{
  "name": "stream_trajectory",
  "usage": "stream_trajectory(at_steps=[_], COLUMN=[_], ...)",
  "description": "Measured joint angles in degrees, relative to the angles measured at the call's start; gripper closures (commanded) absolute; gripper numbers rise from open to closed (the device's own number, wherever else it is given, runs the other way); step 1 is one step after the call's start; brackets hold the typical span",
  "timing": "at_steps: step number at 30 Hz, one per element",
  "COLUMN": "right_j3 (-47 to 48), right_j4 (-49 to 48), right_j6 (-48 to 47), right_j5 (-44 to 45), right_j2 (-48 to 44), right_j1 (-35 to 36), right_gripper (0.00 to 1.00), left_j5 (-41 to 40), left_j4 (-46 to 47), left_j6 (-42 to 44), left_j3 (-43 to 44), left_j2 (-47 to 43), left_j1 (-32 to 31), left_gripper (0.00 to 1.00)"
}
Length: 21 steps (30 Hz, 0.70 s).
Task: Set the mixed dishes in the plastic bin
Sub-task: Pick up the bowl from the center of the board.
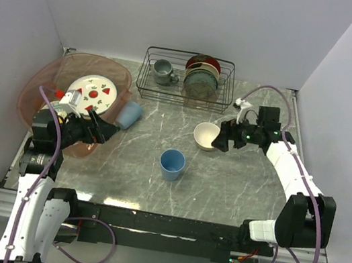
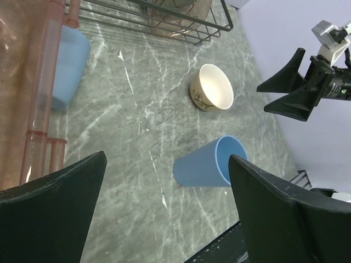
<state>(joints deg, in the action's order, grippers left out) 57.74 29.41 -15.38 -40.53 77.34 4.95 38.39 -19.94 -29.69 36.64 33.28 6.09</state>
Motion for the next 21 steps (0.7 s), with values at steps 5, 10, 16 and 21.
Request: stream_trajectory(at_steps=[5,10,16,21], right_j3=[1.49,4.55,6.38,7.06], right_j4=[2.78,2.99,2.84,2.82], right_j6=[-0.24,1.36,3.30,4.46], right_j5=[4.83,10.95,16.04,17.27], right_j2=[2.05,4.70,8.72,11.74], right_j1=[3.61,4.98,5.66,6.38], right_gripper=[0.00,0.00,0.01,0.09], left_j5=[-1.29,-2.58,-3.74,-3.85], left_j4=[0.20,0.39,0.42,0.42], left_j6=[0.57,0.57,0.57,0.57], left_j3=[-1.11,-1.11,-1.11,-1.11], left_j2=[-1.97,-4.28,-4.94,-4.94], left_j1=[-0.13,-0.20,-0.20,-0.17], left_gripper=[0.01,0.01,0.01,0.01])
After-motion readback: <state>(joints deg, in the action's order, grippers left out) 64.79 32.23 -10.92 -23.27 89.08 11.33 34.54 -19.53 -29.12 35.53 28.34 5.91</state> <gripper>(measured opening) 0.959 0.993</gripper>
